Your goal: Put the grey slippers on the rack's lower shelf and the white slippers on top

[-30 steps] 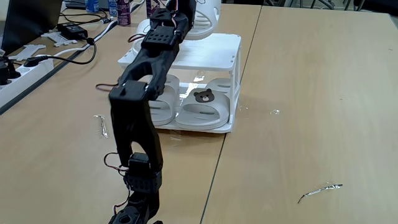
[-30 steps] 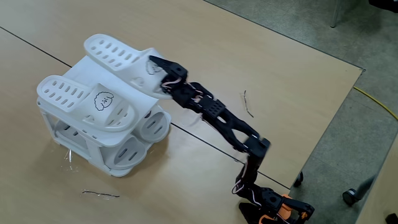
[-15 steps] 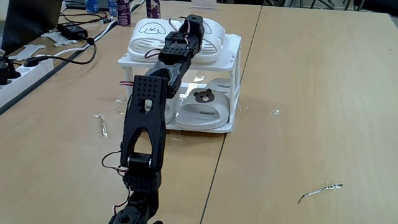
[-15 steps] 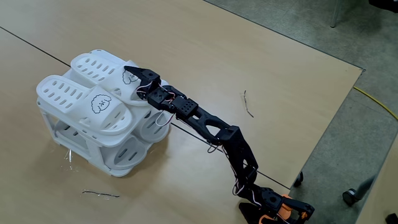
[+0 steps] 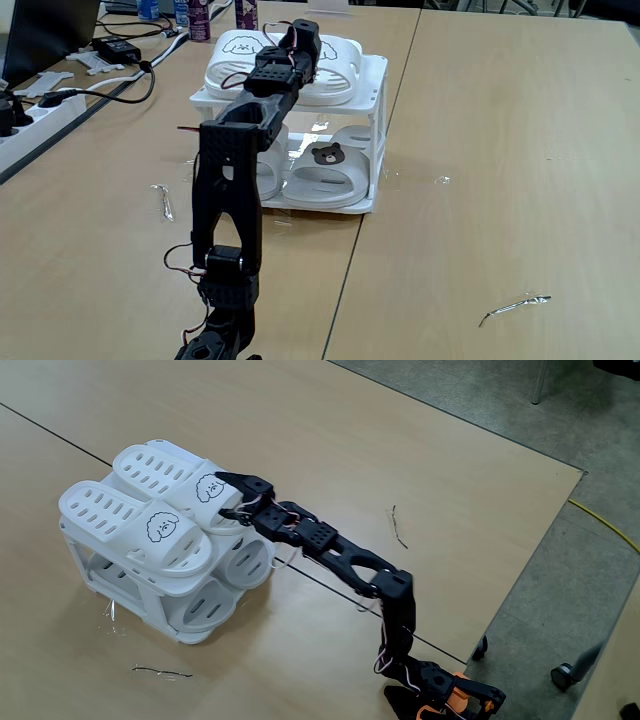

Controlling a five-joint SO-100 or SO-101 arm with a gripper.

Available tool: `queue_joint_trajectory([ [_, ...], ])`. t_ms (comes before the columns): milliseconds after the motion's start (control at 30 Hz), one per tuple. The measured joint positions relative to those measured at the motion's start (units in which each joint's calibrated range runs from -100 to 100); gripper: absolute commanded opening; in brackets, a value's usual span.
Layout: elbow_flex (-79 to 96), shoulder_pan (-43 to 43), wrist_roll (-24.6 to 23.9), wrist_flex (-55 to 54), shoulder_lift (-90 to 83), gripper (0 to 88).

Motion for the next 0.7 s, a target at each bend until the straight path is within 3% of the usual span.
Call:
queue_joint_trajectory([
  [67,7.6,0.0,0.0,0.0,-6.6,34.7],
  [100,11.9,0.0,0.0,0.0,-10.1,29.5],
  [200,26.6,1.2,0.0,0.0,-23.5,0.6],
  [367,42.5,0.9,0.0,-5.7,-47.0,1.3],
  [700,100.6,1.0,0.0,-79.0,-79.1,1.2],
])
